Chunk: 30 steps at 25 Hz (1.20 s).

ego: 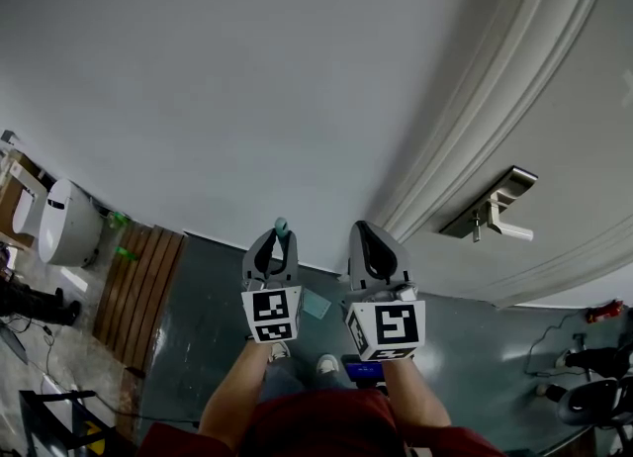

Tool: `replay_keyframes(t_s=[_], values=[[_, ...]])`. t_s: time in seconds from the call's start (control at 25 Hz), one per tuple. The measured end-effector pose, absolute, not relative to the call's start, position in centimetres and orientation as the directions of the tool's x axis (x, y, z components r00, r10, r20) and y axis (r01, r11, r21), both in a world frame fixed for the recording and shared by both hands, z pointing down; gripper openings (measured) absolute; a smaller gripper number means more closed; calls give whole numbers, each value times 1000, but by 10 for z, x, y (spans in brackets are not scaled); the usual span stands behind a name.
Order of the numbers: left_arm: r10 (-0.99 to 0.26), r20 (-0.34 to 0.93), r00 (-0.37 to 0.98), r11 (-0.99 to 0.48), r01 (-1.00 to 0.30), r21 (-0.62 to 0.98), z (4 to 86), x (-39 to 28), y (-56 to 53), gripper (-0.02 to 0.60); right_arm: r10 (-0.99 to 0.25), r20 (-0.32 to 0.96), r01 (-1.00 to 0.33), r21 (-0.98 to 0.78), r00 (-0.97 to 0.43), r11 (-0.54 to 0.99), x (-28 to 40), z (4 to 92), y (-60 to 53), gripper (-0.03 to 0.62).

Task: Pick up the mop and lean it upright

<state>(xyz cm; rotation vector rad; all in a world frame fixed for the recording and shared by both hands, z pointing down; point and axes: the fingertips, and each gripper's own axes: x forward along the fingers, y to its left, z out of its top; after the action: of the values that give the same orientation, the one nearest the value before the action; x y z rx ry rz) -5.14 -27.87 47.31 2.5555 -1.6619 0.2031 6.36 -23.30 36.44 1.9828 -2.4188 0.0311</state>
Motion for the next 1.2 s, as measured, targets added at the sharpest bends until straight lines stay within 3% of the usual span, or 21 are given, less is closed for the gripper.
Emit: replay_keyframes(t_s=[0.36, 1.2], values=[[-905, 150, 399, -402, -916, 14, 466, -55, -264, 112, -981, 17, -981, -5, -195, 195, 68, 363, -230, 17], [-902, 20, 430, -431, -902, -24, 356, -55, -248, 112, -981, -13, -981, -11, -192, 192, 73, 351, -226, 17]])
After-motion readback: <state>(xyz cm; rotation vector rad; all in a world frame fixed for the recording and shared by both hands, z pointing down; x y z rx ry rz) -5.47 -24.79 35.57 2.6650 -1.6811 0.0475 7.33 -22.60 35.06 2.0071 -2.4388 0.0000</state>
